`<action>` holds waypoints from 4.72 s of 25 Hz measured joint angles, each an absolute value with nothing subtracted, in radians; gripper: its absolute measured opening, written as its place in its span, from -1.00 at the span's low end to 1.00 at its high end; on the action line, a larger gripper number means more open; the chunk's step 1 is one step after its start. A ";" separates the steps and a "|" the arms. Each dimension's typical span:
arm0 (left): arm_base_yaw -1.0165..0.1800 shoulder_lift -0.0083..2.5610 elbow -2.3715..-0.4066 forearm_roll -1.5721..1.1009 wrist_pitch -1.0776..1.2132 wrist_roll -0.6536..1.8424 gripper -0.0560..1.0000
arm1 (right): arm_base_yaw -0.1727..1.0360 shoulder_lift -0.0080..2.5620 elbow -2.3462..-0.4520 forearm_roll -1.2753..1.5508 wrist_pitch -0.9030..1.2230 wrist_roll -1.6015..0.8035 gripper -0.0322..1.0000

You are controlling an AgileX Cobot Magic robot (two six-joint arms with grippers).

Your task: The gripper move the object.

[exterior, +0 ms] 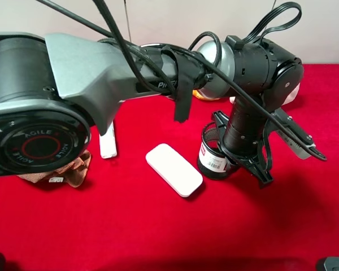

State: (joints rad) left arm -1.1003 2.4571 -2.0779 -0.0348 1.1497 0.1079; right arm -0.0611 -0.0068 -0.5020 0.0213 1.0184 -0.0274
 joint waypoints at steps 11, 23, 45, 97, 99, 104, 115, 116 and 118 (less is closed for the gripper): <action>-1.100 2.458 -2.078 -0.035 1.160 0.087 0.16 | -0.061 -0.007 -0.502 0.021 1.018 -0.027 0.40; -1.100 2.455 -2.202 -0.010 1.192 0.072 0.38 | -0.061 -0.007 -0.502 0.021 1.018 -0.027 0.40; -1.101 2.242 -2.130 0.012 1.194 -0.013 0.50 | -0.061 -0.007 -0.502 0.023 1.018 -0.027 0.40; -0.857 0.710 -0.856 0.238 1.147 -0.225 0.66 | -0.061 -0.007 -0.502 0.024 1.018 -0.027 0.40; -0.846 0.643 -0.811 0.247 1.147 -0.250 0.69 | -0.061 -0.007 -0.502 0.024 1.018 -0.027 0.40; -0.718 0.493 -0.691 0.243 1.139 -0.256 0.81 | -0.061 -0.007 -0.502 0.024 1.018 -0.027 0.40; -0.297 0.238 -0.507 0.075 1.066 -0.114 0.84 | -0.061 -0.007 -0.502 0.024 1.018 -0.027 0.40; -0.254 0.225 -0.502 0.058 1.066 -0.078 0.84 | -0.061 -0.007 -0.502 0.024 1.018 -0.027 0.40; -0.177 0.197 -0.493 0.027 1.061 -0.007 0.84 | -0.061 -0.007 -0.502 0.024 1.018 -0.027 0.40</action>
State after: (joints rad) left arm -0.1766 0.1970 -0.4934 0.0265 1.0614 -0.0071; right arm -0.0611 -0.0068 -0.5020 0.0237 1.0184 -0.0274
